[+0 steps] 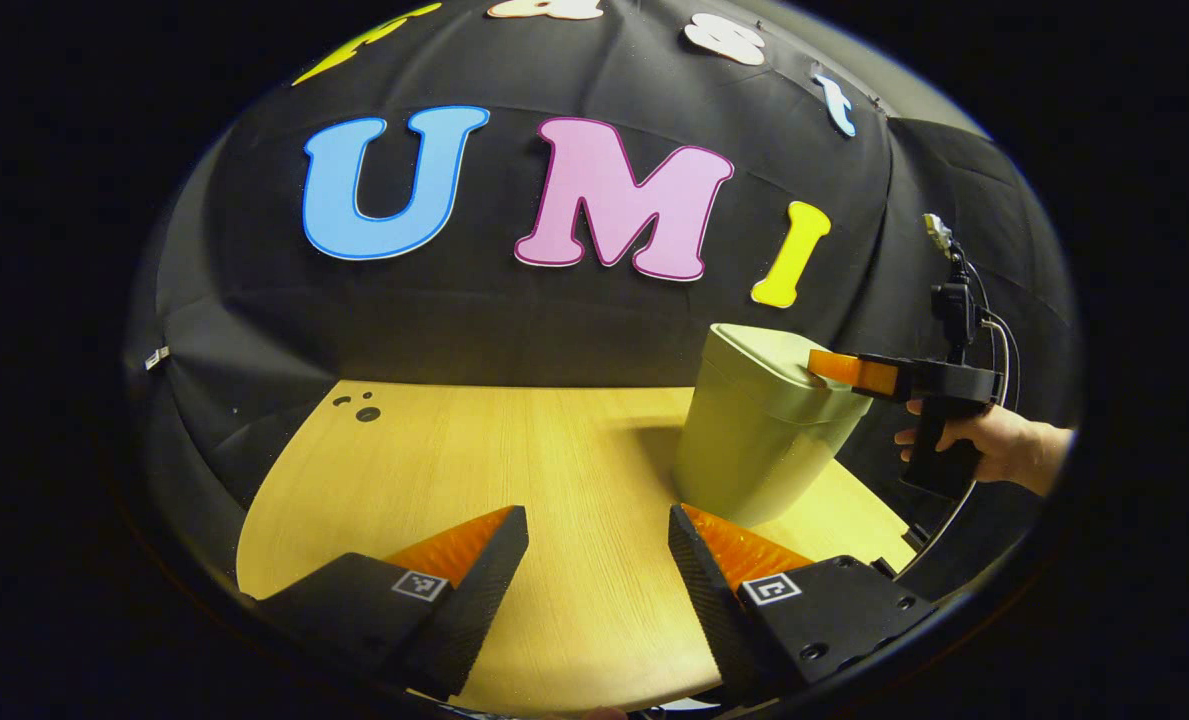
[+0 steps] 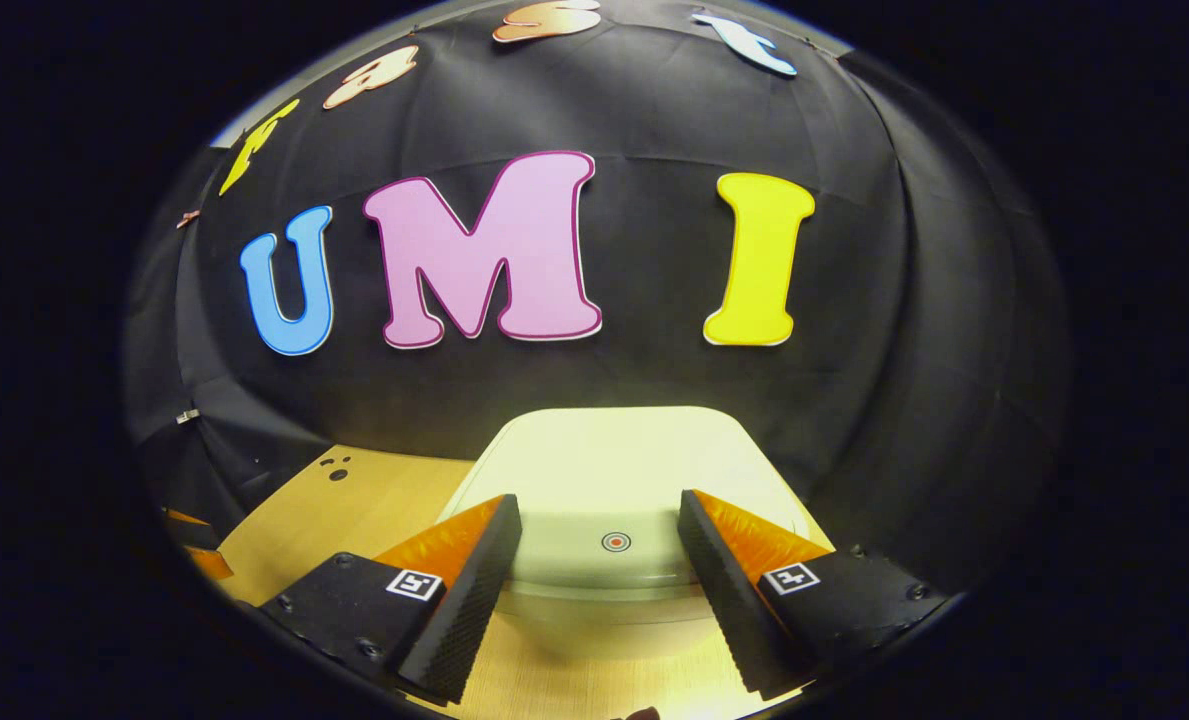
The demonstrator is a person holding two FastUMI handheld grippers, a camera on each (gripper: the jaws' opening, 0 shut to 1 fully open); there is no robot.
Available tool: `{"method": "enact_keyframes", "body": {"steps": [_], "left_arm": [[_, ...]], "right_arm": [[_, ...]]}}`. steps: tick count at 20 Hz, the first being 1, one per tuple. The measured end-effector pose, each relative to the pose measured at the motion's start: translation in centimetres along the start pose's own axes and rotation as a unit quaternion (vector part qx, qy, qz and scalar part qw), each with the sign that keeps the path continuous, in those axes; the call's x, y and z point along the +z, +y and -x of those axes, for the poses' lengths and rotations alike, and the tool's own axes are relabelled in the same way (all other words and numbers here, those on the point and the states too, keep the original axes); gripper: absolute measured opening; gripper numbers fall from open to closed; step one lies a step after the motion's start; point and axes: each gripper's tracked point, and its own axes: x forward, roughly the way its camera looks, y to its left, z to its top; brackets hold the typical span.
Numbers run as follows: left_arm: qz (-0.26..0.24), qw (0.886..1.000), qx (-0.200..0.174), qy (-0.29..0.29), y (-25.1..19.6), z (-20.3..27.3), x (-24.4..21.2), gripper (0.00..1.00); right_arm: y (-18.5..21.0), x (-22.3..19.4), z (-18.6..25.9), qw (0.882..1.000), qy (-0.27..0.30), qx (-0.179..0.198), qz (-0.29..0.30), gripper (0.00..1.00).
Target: Press the lid of the desktop garbage bin to open it, pick up the crumpled paper on the desktop and throw it into the bin, then pick up the pop can on the desktop and drop it into the bin, and finally close the garbage bin lid.
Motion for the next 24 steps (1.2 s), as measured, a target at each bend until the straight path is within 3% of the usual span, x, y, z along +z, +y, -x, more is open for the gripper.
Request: {"method": "enact_keyframes", "body": {"steps": [6,9,24], "left_arm": [[0.0,1.0,-0.002,-0.009,-0.2,0.1,0.7,0.91],[0.002,1.0,-0.005,-0.016,-0.4,0.3,1.1,0.91],[0.007,0.997,-0.038,-0.069,-1.8,2.7,3.8,0.91]], "right_arm": [[-0.5,1.1,0.5,1.0,-0.013,0.001,-0.009,0.99],[0.1,3.2,2.2,0.999,-0.045,0.007,-0.026,0.98],[7.3,0.5,14.9,0.996,-0.07,0.027,0.056,0.98]]}}
